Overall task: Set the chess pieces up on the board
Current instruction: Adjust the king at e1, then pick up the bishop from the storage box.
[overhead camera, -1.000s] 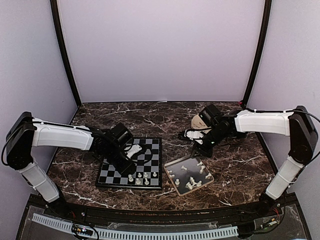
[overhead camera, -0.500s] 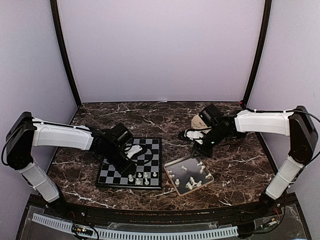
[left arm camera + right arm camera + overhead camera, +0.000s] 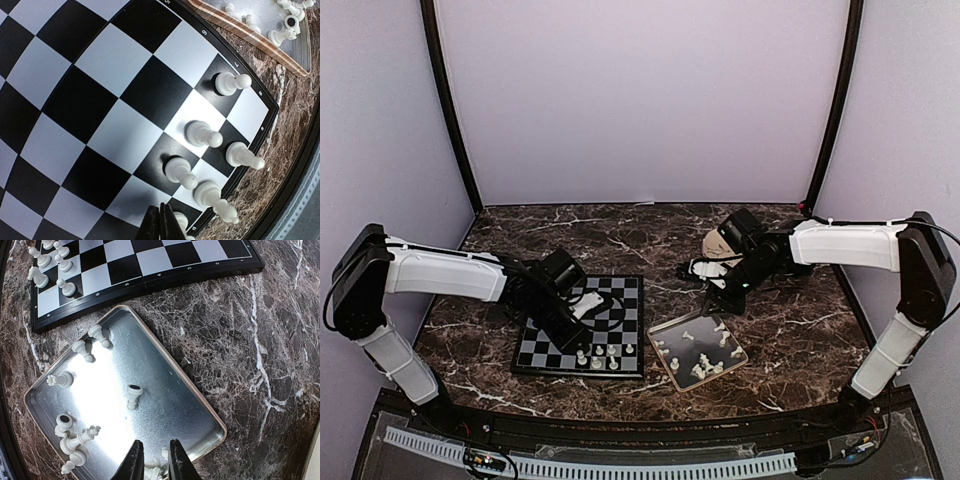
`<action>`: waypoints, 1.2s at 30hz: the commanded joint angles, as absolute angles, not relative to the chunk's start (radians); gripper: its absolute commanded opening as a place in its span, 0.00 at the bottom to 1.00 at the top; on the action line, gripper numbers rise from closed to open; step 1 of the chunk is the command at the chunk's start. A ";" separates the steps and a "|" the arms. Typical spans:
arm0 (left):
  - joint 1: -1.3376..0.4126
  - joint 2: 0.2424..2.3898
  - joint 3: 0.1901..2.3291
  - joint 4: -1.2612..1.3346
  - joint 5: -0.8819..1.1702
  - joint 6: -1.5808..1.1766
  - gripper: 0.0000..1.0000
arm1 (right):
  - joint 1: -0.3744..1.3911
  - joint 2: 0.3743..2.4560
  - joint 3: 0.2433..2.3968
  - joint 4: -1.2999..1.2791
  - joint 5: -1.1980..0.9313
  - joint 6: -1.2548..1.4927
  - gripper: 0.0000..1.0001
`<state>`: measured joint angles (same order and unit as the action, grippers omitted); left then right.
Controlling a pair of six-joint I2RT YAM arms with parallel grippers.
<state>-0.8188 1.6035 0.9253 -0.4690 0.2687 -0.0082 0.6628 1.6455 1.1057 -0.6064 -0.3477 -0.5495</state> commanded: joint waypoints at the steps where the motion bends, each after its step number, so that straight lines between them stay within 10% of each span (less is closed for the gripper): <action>1: -0.818 1.589 0.919 -0.478 0.227 -0.014 0.05 | 0.660 1.630 1.114 -0.611 -0.361 -0.558 0.19; 20: -0.815 1.494 1.013 -0.164 0.187 -0.026 0.34 | 0.721 1.602 1.103 -0.745 -0.389 -0.652 0.29; 36: -0.820 1.520 0.981 -0.118 0.182 -0.040 0.40 | 0.853 1.554 0.982 -0.794 -0.317 -0.713 0.37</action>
<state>-0.8165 1.5253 0.9993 -0.1406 0.1703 -0.0296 0.8371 1.5288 0.9989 -0.7906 -0.3458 -0.6952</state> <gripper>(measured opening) 0.403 0.372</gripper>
